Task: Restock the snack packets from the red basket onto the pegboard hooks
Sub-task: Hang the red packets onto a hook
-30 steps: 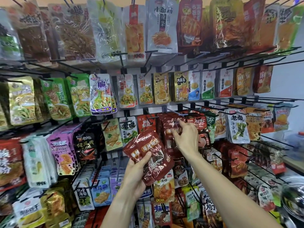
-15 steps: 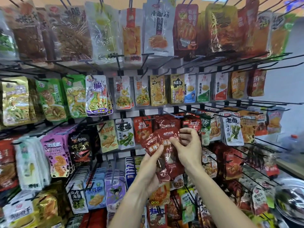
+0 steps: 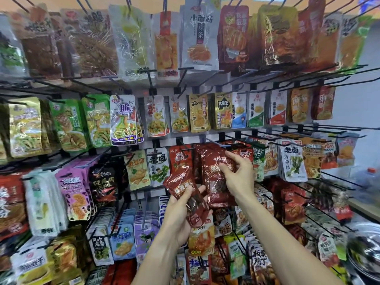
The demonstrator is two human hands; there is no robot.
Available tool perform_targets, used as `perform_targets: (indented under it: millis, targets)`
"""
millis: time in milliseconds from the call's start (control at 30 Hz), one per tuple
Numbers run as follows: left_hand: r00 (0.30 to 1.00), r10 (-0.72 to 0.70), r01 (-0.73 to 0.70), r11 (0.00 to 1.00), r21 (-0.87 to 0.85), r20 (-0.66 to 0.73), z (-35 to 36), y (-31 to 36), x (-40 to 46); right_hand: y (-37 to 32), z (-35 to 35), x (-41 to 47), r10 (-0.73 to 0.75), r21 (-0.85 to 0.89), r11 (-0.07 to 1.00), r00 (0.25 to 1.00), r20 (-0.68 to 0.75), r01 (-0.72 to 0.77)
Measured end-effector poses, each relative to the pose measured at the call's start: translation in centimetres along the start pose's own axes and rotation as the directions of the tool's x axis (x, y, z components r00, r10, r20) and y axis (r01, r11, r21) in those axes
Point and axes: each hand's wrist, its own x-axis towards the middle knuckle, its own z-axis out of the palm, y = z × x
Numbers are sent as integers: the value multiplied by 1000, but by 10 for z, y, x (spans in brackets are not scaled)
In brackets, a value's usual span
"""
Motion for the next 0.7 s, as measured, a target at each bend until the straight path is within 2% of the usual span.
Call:
perform_targets:
  millis: [200,400,533,600,667,700]
  targets:
    - [1000,17,-18,998,52,27,2,13,2,-2,17,14,34,-191,981,999,34,-27]
    - [999,-21,22,998,62,-30,9,17,11,-6,24,20,24,-335,942,998,53,-4]
    - [999,9,-4,995,104,-49,8,14,14,6,10,-3,-82,-409,910,996,-17,68]
    - [998,50,-45,991,126,-38,9,12,17,10,-1,-17,-101,-301,950,994,-37,86]
    - [998,62,-62,982,178,2,13,9,18,7,-9,-28,-33,-7,999,999,14,33]
    - [998,58,-64,978,197,32,16,7,19,5,-11,-32,-4,141,990,998,62,-4]
